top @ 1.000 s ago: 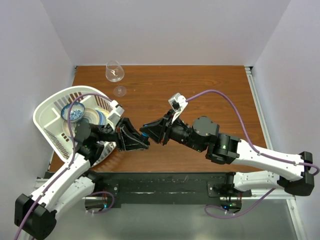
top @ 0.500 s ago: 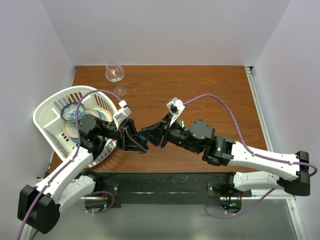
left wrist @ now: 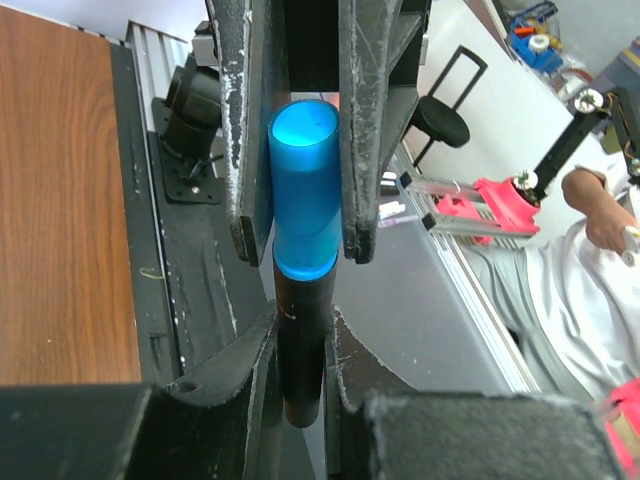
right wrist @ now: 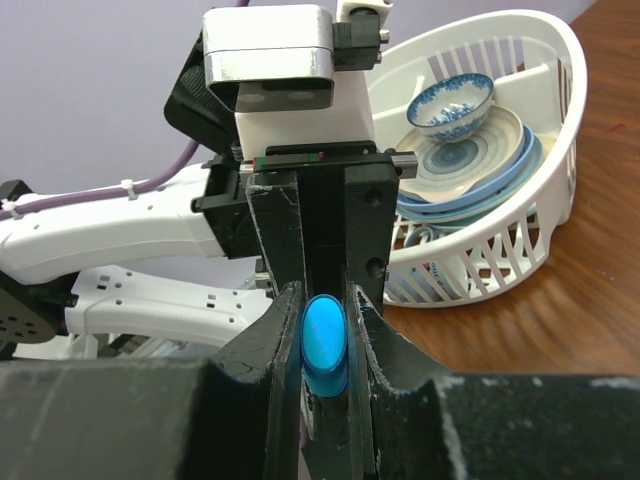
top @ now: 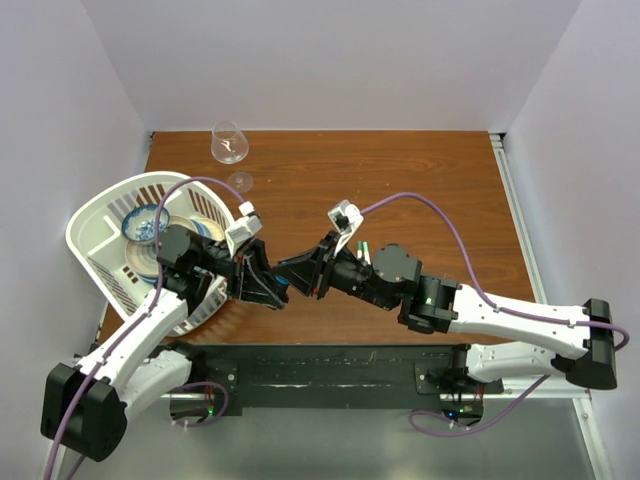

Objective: Insert the pens into the pen caps

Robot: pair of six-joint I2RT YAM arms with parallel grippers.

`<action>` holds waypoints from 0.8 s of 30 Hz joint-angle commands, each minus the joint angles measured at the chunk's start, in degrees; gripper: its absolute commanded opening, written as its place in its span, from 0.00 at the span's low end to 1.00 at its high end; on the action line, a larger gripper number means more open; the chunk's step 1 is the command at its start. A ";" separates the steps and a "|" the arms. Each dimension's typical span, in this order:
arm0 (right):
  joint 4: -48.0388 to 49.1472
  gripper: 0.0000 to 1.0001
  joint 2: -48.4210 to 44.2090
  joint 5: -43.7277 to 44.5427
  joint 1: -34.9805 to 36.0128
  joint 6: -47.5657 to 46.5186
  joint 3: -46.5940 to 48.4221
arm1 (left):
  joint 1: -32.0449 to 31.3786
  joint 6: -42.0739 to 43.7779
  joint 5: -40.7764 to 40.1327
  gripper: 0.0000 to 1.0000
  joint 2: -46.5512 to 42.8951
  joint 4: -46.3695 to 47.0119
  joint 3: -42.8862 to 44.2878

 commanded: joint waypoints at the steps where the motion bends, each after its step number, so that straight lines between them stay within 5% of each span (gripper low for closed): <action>1: -17.04 0.00 8.86 -21.99 10.70 5.07 -5.13 | 3.15 -5.09 -26.17 0.00 2.25 11.56 3.46; 10: -18.20 0.00 11.22 -16.17 13.86 0.23 -4.42 | 5.09 -8.95 -26.78 0.00 3.04 13.58 2.14; 14: -8.46 0.00 12.64 -21.78 15.71 0.58 -6.16 | 5.26 -17.61 -26.79 0.00 3.39 24.68 -0.93; 19: -12.92 0.00 12.29 -20.91 15.54 -5.47 -5.04 | 5.26 -24.42 -27.05 0.00 3.58 31.24 -2.17; 24: -20.21 0.00 12.47 -25.99 14.40 -6.19 -3.80 | 5.18 -8.89 -26.96 0.00 -2.31 5.36 1.87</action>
